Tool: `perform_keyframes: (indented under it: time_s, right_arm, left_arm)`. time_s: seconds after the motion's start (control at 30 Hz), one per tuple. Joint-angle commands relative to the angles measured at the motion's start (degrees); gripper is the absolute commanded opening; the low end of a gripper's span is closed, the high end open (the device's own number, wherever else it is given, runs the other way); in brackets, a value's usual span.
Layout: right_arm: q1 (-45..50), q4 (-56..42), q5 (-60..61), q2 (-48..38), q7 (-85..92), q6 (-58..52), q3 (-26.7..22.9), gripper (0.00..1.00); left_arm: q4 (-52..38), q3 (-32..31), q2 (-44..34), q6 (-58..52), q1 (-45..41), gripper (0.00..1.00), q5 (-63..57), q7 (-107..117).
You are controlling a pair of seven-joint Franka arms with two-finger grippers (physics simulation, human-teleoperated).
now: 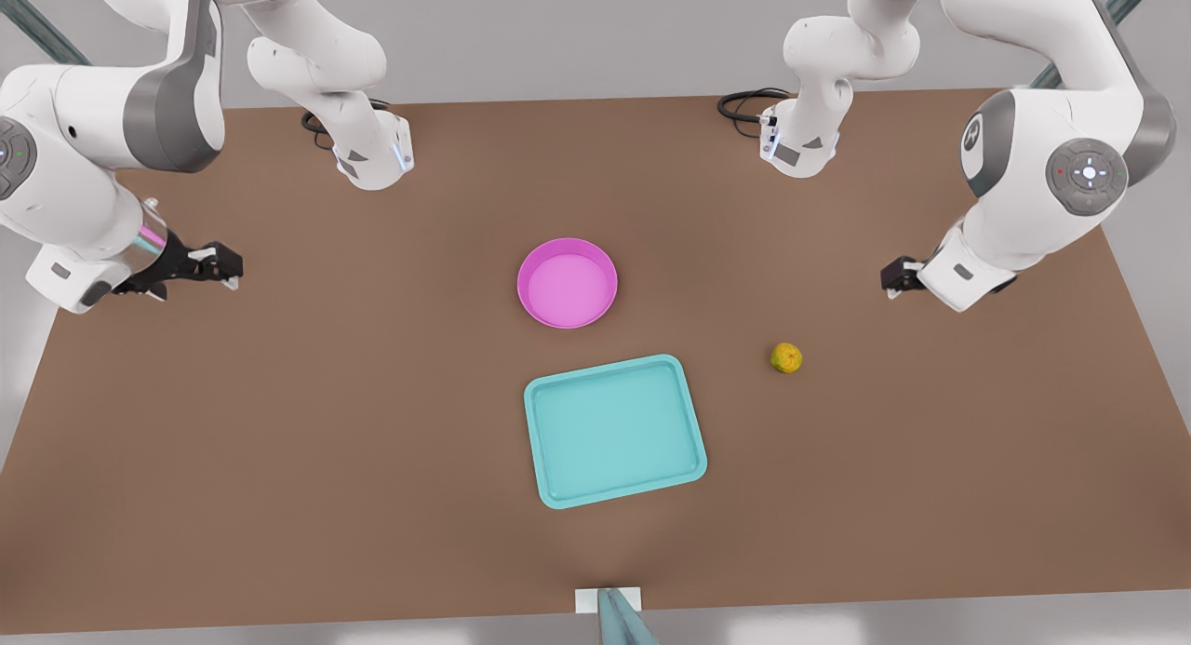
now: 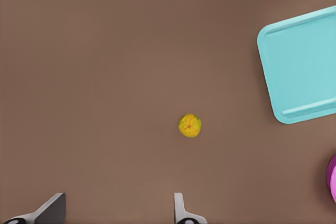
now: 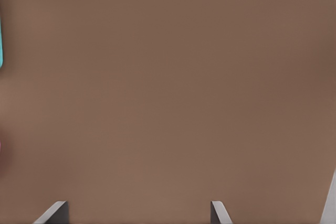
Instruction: Place the orange on the plate with the left arm and the plate on the tray with the right arm
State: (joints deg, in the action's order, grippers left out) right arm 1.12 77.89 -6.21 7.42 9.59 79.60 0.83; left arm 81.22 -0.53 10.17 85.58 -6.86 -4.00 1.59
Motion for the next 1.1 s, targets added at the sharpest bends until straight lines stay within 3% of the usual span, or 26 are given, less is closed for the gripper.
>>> perform_keyframes:
  time_s: [0.0,0.1,0.2,0.4,1.07]
  right_arm:
    - [0.0,0.0,0.1,0.0,2.8,1.0,0.1,1.0]
    - [0.2,0.2,0.1,0.5,2.9,0.8,0.1,1.0]
    - [0.8,4.6,1.6,1.5,2.8,1.2,0.1,1.0]
    - [0.7,5.1,2.5,1.9,2.7,1.4,0.1,1.0]
    - [0.7,5.1,2.5,3.1,2.6,1.1,0.1,1.0]
  left_arm:
    - [0.0,0.0,0.2,0.5,0.1,1.0,0.0,0.3]
    - [0.6,-0.5,6.0,1.9,-0.5,1.0,0.0,1.1]
    - [14.3,-1.2,13.7,25.9,-0.7,1.0,0.2,1.2]
    - [29.0,-2.0,15.3,44.4,-1.0,1.0,0.2,1.3]
    - [29.4,-2.0,22.4,44.1,-3.4,1.0,0.2,6.1]
